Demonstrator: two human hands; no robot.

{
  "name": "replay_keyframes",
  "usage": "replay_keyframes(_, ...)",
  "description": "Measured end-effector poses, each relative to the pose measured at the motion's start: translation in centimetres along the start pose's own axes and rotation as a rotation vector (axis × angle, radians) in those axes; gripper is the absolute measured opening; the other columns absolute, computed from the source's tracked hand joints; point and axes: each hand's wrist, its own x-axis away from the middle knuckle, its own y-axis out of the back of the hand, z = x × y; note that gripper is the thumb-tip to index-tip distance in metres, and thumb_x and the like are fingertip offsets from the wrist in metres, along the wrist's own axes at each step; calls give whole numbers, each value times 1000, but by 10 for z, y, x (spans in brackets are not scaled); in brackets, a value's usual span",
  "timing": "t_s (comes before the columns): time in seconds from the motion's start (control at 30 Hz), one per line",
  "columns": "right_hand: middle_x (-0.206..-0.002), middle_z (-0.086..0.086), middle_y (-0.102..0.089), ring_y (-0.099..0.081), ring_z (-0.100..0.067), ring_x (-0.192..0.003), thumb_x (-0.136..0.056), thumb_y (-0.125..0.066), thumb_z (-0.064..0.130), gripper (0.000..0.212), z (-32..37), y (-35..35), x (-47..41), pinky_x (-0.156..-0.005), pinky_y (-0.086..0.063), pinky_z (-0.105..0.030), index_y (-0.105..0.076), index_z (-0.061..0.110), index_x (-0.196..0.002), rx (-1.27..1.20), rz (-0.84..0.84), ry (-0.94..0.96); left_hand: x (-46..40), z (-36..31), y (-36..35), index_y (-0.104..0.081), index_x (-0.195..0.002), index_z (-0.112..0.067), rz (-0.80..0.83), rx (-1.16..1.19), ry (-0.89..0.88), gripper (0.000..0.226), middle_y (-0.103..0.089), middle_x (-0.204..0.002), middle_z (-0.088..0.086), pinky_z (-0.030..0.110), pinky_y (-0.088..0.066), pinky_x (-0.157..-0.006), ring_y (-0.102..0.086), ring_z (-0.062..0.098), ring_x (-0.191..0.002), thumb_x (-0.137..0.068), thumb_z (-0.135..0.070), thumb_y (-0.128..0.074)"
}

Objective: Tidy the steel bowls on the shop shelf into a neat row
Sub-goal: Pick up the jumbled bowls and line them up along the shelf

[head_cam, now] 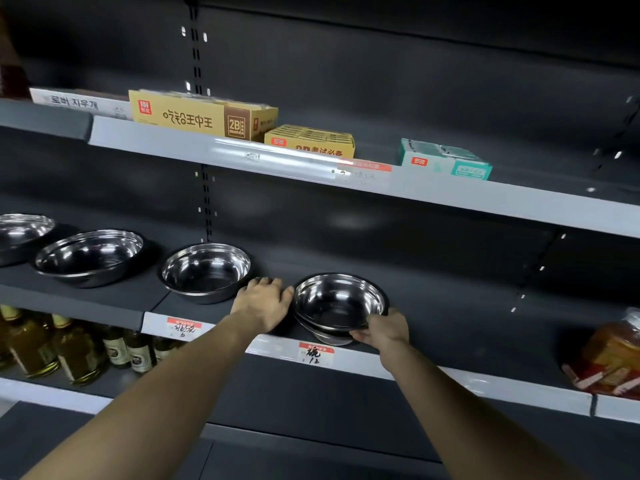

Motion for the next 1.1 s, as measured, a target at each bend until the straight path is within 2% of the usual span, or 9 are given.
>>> replay_keyframes(0.1, -104, -21, -69, -71, -25, -47, -95, -52, 0, 31, -5, 2, 1, -43, -55, -25, -53, 4, -125, 74, -22, -6, 2, 4, -1, -52, -133, -16, 2, 0, 6, 50, -52, -139, 10, 42, -35, -110, -40, 30, -134, -102, -46, -27)
replay_keyframes(0.23, -85, -12, -71, -66, -16, -41, -94, -57, 20, 28, -11, 7, 2, -38, -49, -22, -60, 5, -118, 313, -98, 72, 3, 7, -4, -52, -133, -16, 3, -2, 15, 49, -51, -140, 10, 43, -34, -111, -39, 29, -135, -103, -44, -27)
replay_keyframes(0.47, -98, -16, -71, -66, -17, -44, -96, -56, 25, 41, -18, -1, 4, -38, -49, -22, -49, 7, -132, 212, -123, 31, 6, 11, -11, -51, -133, -18, 16, 2, -23, 47, -51, -140, 9, 42, -32, -111, -37, 29, -136, -103, -44, -27)
replay_keyframes(0.7, -109, -24, -68, -72, -23, -52, -90, -54, 6, 56, -32, -25, 14, -51, -58, -28, -34, 9, -143, 81, -118, 4, 8, 32, -14, -51, -132, -18, 24, 18, -37, 47, -52, -139, 8, 42, -32, -110, -38, 28, -135, -102, -45, -28)
replay_keyframes(0.77, -113, -23, -68, -75, -26, -62, -88, -54, 5, 57, -34, -32, 15, -60, -61, -31, -35, 11, -141, 69, -134, 9, 9, 39, -14, -51, -132, -17, 28, 28, -42, 47, -52, -139, 8, 42, -32, -110, -38, 28, -136, -102, -45, -28)
replay_keyframes(0.87, -119, -22, -66, -71, -41, -96, -85, -54, 7, 57, -35, -46, 16, -91, -58, -47, -36, 7, -139, 124, -147, 10, 12, 48, -13, -52, -132, -17, 35, 36, -55, 47, -52, -139, 8, 41, -32, -111, -37, 28, -136, -102, -45, -29)
replay_keyframes(0.93, -113, -20, -66, -73, -41, -89, -85, -52, 4, 48, -33, -55, 21, -84, -61, -45, -40, 7, -131, 108, -136, 3, 15, 54, -12, -53, -130, -17, 40, 46, -60, 46, -52, -138, 8, 42, -32, -110, -38, 28, -135, -102, -44, -29)
replay_keyframes(1.03, -109, -18, -66, -75, -26, -58, -87, -51, 0, 41, -30, -67, 28, -45, -54, -21, -42, 7, -126, 73, -122, 0, 18, 66, -8, -53, -128, -16, 45, 49, -67, 45, -53, -136, 8, 42, -33, -110, -39, 28, -133, -102, -44, -29)
replay_keyframes(1.1, -113, -21, -66, -75, -25, -60, -87, -53, 0, 44, -30, -74, 30, -39, -48, -17, -42, 5, -129, 69, -129, -1, 21, 75, -5, -52, -129, -16, 47, 43, -58, 45, -52, -136, 8, 42, -33, -109, -40, 28, -132, -102, -44, -29)
